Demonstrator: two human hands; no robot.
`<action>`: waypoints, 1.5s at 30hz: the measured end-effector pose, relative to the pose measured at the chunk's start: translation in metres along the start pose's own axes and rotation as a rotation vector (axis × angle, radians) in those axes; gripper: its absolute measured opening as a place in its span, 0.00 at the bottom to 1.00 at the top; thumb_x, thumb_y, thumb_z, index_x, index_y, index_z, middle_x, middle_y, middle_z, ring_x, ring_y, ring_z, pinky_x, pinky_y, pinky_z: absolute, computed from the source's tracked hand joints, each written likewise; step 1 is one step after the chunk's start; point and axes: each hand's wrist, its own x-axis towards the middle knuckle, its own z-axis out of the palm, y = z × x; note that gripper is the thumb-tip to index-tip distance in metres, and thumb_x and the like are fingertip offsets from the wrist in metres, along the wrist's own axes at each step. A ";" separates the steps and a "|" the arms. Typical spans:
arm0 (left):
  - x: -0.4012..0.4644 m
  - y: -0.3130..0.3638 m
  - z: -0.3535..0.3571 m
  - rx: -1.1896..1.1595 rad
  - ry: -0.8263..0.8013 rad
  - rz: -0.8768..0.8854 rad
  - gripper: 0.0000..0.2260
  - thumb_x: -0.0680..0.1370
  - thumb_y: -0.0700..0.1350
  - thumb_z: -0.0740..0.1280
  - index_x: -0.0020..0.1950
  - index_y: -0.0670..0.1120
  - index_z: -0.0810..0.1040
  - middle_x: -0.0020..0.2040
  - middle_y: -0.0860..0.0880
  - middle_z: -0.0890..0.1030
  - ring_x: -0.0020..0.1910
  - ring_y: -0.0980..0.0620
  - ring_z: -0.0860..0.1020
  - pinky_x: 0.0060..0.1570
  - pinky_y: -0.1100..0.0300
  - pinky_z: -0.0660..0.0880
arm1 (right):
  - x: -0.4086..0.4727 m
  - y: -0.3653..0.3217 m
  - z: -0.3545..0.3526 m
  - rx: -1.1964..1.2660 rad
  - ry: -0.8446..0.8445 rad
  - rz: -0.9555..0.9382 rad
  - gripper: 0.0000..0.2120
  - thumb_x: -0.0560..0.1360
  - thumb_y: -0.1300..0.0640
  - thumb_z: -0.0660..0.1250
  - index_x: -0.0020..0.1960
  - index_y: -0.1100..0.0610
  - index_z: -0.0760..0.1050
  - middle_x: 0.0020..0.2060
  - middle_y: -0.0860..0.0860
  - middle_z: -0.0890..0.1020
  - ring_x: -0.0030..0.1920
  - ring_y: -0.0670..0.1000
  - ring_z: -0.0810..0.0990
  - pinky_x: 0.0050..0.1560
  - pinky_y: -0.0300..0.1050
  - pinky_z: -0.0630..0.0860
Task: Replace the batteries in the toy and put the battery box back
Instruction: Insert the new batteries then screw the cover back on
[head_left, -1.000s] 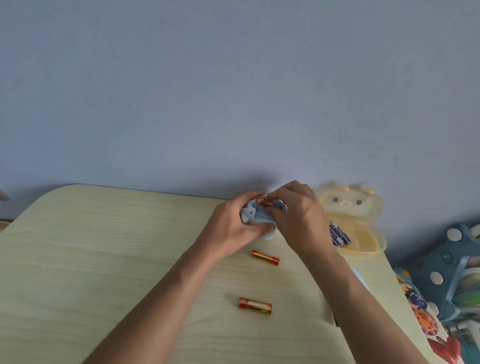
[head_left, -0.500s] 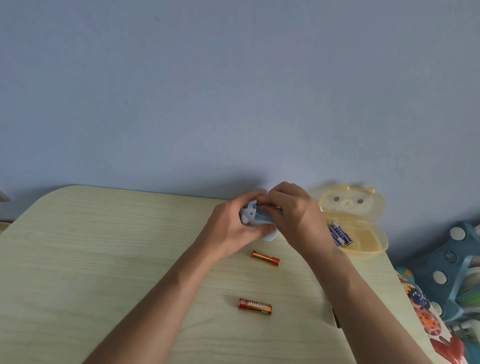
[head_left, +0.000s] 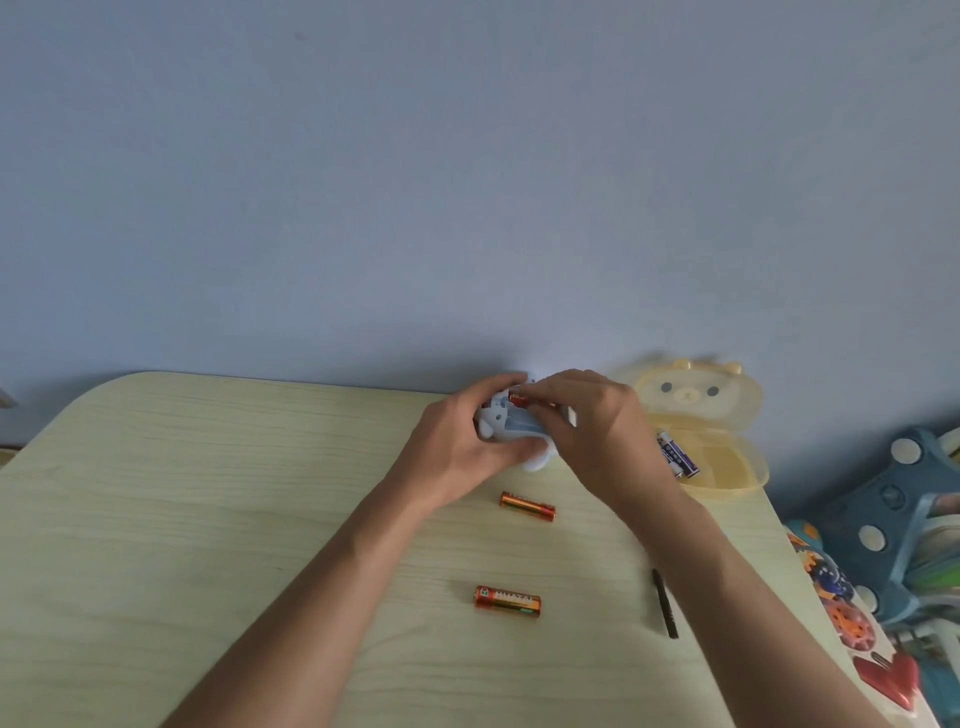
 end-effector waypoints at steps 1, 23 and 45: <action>0.000 -0.001 0.000 0.001 -0.010 0.006 0.30 0.70 0.53 0.81 0.71 0.60 0.77 0.55 0.60 0.85 0.48 0.71 0.82 0.45 0.77 0.73 | -0.005 -0.001 -0.009 0.030 0.016 0.033 0.07 0.73 0.64 0.72 0.49 0.55 0.86 0.41 0.49 0.85 0.41 0.48 0.81 0.43 0.43 0.78; -0.001 -0.006 -0.001 0.023 -0.027 0.009 0.35 0.69 0.54 0.82 0.74 0.60 0.74 0.57 0.63 0.84 0.53 0.71 0.81 0.50 0.77 0.74 | -0.040 -0.020 -0.054 0.157 -0.164 0.279 0.08 0.70 0.60 0.77 0.47 0.50 0.86 0.38 0.44 0.85 0.40 0.45 0.81 0.43 0.34 0.76; 0.006 -0.018 0.003 0.219 -0.001 0.091 0.32 0.66 0.67 0.74 0.69 0.63 0.73 0.57 0.59 0.82 0.60 0.54 0.76 0.58 0.54 0.79 | -0.011 -0.002 -0.005 -0.203 -0.063 0.100 0.05 0.68 0.65 0.75 0.41 0.57 0.84 0.33 0.51 0.81 0.38 0.54 0.75 0.33 0.54 0.76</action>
